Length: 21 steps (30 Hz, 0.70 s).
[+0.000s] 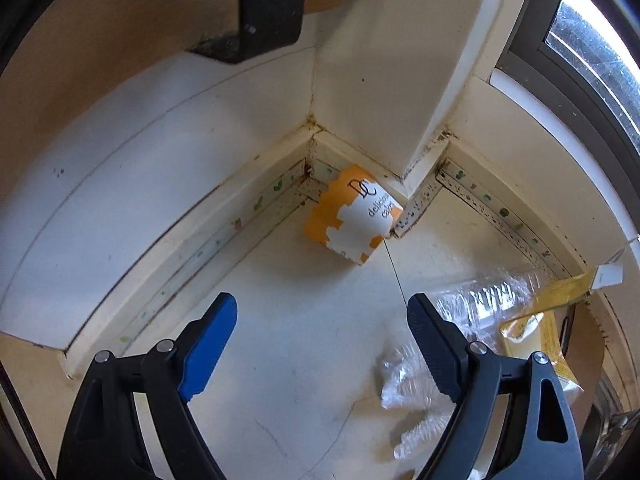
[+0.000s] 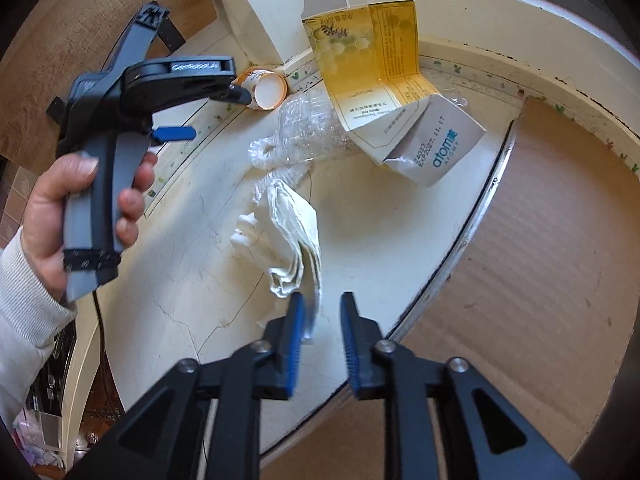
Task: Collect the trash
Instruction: 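Grasp the orange-white paper cup with the left tool while the right tool grasps the white tissue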
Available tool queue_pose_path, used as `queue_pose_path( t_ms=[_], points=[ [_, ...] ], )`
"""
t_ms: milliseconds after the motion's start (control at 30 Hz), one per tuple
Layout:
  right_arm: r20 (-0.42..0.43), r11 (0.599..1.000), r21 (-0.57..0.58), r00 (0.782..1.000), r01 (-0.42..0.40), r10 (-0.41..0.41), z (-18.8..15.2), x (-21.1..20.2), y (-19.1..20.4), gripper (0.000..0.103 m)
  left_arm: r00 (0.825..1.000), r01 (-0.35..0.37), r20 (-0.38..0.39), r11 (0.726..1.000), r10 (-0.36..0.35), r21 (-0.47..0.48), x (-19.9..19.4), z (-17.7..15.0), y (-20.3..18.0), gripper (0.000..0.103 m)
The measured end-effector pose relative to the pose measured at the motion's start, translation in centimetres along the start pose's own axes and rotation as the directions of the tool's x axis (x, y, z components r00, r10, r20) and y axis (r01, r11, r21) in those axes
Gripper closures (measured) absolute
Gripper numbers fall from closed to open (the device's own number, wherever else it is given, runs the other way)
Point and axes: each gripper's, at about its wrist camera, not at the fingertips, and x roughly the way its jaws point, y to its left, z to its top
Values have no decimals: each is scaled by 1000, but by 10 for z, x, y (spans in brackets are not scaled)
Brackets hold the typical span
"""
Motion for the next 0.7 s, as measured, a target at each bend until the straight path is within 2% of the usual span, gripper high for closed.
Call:
queue_pose_path(
  t_ms=[33, 133, 233, 400, 467, 533, 567, 600, 667, 700],
  points=[
    [3, 1000, -6, 1000, -5, 5, -1, -1, 1, 66, 999, -24, 25, 999, 23, 25, 1, 3, -4, 17],
    [13, 1000, -22, 1000, -21, 22, -2, -3, 3, 66, 992, -94, 100, 990, 83, 109, 5, 11, -17, 17],
    [22, 999, -39, 1000, -6, 7, -3, -4, 5, 65, 977, -172, 163, 964, 140, 204, 14, 17, -34, 17],
    [30, 999, -16, 999, -38, 39, -3, -5, 0, 65, 963, -234, 205, 924, 176, 302, 33, 25, -51, 17],
    [33, 999, -9, 998, -46, 46, -6, -7, -2, 62, 961, -242, 210, 916, 181, 320, 39, 27, -54, 20],
    [39, 999, 1, 998, -52, 52, -7, -7, -5, 55, 968, -226, 188, 912, 169, 342, 47, 30, -55, 38],
    [40, 998, 11, 998, -58, 57, -7, -7, -7, 55, 971, -217, 174, 911, 165, 349, 51, 30, -55, 44],
    [39, 998, 19, 997, -63, 62, -7, -7, -9, 55, 975, -209, 152, 910, 164, 357, 56, 30, -55, 54],
    [39, 996, 37, 996, -80, 79, -8, -6, -13, 54, 975, -204, 156, 914, 158, 351, 58, 30, -53, 58],
    [40, 996, 43, 996, -82, 81, -7, -5, -13, 54, 977, -194, 153, 918, 148, 347, 58, 30, -51, 64]
  ],
)
